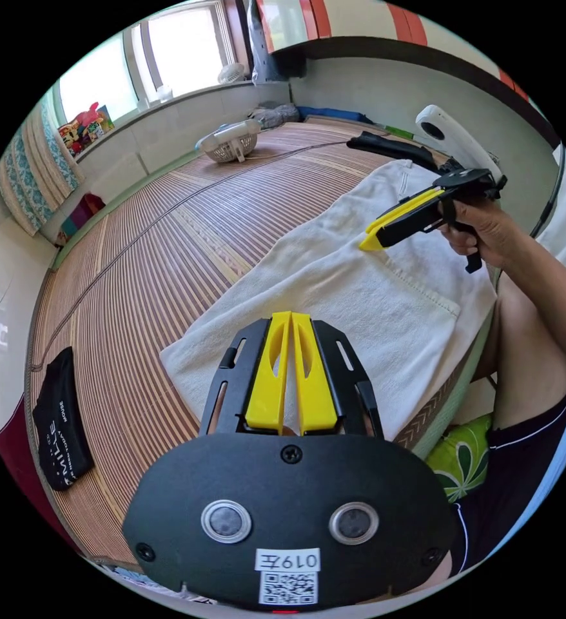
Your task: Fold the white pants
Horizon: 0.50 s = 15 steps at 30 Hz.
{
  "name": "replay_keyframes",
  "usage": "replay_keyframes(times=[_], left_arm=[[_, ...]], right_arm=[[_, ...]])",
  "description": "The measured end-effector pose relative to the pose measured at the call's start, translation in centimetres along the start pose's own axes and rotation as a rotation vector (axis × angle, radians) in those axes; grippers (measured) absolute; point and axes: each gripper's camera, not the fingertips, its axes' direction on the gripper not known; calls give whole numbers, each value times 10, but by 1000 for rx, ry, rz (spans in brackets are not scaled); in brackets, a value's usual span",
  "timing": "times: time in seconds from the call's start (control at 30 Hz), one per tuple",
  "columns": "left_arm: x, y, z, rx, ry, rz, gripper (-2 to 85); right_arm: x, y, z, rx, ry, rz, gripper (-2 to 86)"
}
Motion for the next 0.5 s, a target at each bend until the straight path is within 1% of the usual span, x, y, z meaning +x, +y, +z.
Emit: replay_keyframes(times=[0.3, 0.43, 0.5], left_arm=[[-34, 6, -2, -8, 4, -1, 11], [-52, 12, -18, 20, -15, -2, 9], [-59, 18, -33, 63, -32, 8, 9]], right_arm=[[-20, 3, 0, -25, 95, -58, 51], [-37, 18, -18, 24, 132, -76, 51], [-48, 29, -43, 98, 152, -85, 48]])
